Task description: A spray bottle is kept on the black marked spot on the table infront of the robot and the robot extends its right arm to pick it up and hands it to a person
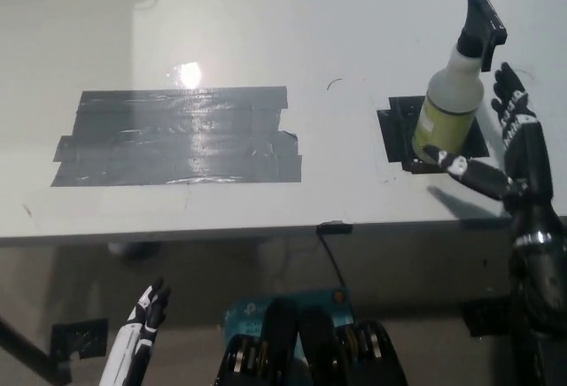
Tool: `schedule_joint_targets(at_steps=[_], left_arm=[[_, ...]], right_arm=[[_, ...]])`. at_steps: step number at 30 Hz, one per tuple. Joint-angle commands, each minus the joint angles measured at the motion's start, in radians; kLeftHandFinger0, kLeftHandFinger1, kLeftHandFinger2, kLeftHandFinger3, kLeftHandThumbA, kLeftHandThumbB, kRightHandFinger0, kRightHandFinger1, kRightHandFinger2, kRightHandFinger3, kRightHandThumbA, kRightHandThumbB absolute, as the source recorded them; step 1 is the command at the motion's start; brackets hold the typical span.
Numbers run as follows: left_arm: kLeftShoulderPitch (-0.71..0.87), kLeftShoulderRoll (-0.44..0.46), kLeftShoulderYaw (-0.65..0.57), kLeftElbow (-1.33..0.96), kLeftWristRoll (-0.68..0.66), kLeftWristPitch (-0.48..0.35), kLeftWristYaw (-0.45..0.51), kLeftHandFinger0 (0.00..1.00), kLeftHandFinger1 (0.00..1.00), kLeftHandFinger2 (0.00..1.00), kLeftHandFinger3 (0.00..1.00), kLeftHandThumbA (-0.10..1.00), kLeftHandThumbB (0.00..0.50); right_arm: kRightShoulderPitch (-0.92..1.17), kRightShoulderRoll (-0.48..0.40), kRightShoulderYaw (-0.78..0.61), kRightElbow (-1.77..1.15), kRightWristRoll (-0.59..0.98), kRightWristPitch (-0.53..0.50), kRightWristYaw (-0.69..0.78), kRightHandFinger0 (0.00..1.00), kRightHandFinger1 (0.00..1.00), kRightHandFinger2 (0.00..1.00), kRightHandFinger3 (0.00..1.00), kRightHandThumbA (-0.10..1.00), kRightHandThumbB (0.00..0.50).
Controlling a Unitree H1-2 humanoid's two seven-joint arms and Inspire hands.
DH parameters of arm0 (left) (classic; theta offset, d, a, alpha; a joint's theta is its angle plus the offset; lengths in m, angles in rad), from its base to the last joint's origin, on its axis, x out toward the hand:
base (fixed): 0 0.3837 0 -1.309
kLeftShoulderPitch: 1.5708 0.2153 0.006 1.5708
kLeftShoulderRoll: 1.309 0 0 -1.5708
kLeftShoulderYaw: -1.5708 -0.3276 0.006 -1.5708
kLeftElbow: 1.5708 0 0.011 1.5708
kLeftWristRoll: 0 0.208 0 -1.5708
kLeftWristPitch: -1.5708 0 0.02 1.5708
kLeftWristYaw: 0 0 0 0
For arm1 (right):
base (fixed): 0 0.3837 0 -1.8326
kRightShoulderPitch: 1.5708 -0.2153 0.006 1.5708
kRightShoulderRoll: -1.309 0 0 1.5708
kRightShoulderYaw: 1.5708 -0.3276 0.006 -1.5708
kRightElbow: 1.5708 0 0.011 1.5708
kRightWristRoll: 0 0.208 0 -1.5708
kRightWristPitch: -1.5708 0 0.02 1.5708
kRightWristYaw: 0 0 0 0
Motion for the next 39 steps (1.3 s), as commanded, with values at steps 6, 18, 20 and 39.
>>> schedule_joint_targets(at_steps=[6, 18, 20, 39], left_arm=[[0.000, -0.002, -0.003, -0.014, 0.014, -0.043, 0.015, 1.00, 1.00, 1.00, 1.00, 1.00, 0.263], [0.013, -0.004, -0.018, -0.010, 0.024, -0.058, 0.011, 1.00, 1.00, 1.00, 1.00, 1.00, 0.274], [0.013, -0.004, -0.019, -0.012, 0.034, -0.052, 0.017, 1.00, 1.00, 1.00, 1.00, 1.00, 0.262], [0.002, -0.002, -0.005, -0.019, 0.002, -0.041, 0.006, 1.00, 1.00, 1.00, 1.00, 1.00, 0.255]], right_arm=[[-0.185, -0.032, -0.010, 0.210, -0.007, -0.010, -0.045, 1.00, 1.00, 1.00, 1.00, 1.00, 0.297], [-0.226, -0.036, -0.006, 0.343, 0.006, 0.013, -0.043, 1.00, 1.00, 1.00, 1.00, 1.00, 0.329], [-0.234, -0.034, -0.005, 0.388, 0.008, 0.003, -0.043, 1.00, 1.00, 1.00, 1.00, 1.00, 0.328], [-0.344, 0.010, -0.001, 0.673, -0.014, -0.137, -0.178, 0.12, 0.49, 0.76, 0.62, 0.14, 0.255]])
